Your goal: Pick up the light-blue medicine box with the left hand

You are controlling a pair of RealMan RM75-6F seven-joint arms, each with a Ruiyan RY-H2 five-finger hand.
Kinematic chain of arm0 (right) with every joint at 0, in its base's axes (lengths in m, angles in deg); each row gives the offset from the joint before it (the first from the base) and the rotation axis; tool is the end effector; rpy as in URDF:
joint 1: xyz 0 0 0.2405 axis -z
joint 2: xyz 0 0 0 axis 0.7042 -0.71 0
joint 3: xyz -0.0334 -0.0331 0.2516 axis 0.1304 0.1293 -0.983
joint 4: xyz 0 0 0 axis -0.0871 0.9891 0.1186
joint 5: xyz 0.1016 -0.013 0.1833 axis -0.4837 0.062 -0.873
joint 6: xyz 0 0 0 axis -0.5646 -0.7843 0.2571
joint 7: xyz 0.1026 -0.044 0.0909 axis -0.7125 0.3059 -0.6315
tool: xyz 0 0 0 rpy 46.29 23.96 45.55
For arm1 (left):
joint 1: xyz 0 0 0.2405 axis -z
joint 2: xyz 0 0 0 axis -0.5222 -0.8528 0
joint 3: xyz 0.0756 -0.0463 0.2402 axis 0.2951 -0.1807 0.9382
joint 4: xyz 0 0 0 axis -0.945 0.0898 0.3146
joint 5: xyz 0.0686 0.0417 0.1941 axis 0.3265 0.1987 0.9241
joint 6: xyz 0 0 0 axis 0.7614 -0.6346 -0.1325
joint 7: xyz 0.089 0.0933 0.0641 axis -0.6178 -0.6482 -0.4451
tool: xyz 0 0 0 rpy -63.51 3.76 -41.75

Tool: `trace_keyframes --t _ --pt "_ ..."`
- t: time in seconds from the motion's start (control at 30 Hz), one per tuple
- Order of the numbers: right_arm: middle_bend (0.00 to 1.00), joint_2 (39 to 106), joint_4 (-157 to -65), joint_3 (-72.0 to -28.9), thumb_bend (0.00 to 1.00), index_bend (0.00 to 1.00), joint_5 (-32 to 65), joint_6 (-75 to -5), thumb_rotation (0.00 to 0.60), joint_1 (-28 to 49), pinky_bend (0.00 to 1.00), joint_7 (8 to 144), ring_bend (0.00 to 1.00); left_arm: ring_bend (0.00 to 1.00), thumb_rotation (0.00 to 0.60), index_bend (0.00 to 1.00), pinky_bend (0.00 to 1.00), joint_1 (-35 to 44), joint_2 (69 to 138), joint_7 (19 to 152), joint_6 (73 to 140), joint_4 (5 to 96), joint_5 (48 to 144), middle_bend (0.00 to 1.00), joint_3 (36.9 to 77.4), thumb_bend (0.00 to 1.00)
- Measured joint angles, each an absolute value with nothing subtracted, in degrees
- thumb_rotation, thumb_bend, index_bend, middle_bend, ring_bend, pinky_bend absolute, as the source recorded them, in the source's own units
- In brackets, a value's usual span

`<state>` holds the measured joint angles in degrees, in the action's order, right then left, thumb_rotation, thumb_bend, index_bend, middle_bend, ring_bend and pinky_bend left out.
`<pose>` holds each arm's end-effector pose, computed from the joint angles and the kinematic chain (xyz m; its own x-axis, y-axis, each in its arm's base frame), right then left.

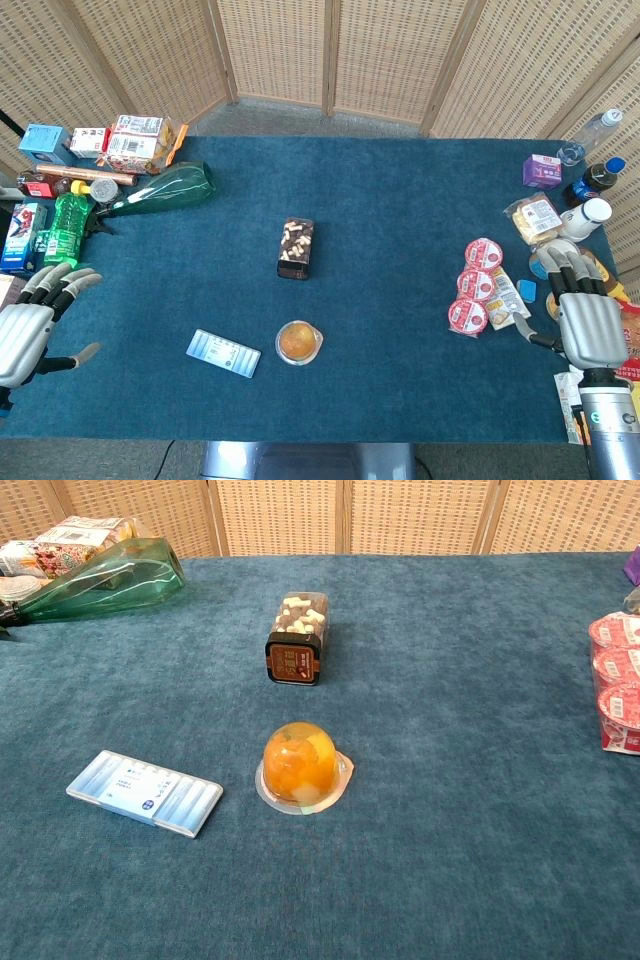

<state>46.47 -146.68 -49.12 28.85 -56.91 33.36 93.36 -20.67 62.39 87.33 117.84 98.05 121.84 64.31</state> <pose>-0.2505 -0.2252 0.1808 0.4410 0.0194 0.8973 -0.8974 0.0206 0.4407 -0.2212 0.1881 0.2008 0.2980 0.1767 0.9381 0.9520 -0.1267 -0.2786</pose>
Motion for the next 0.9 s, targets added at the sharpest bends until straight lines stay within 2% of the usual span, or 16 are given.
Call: trace_keyframes --t 0.33,0.57,0.67,0.9 --pt "0.00 45.55 -147.00 -48.55 0.32 0.00 30.23 -55.98 0.431 33.55 0.00 89.75 0.00 0.00 0.600 0.17 0.00 -19.50 62.69 87.75 115.65 97.18 122.99 0.17 64.53 0.27" --pt "0.00 44.75 -148.15 -48.20 0.32 0.00 31.32 -57.56 0.438 34.51 0.00 89.57 0.00 0.00 0.600 0.18 0.00 -16.78 61.99 86.49 108.80 96.16 124.00 0.07 65.53 0.27" --pt "0.00 44.10 -148.82 -48.16 0.32 0.00 31.45 -57.95 0.481 34.79 0.00 89.83 0.00 0.00 0.600 0.22 0.00 -15.26 63.30 83.98 105.53 95.59 123.46 0.03 65.86 0.27" --pt "0.00 42.62 -149.93 -48.27 0.32 0.00 31.91 -58.77 0.486 35.42 0.00 88.73 0.00 0.00 0.600 0.27 0.00 -13.16 70.00 76.84 101.99 93.79 119.76 0.00 66.09 0.27"
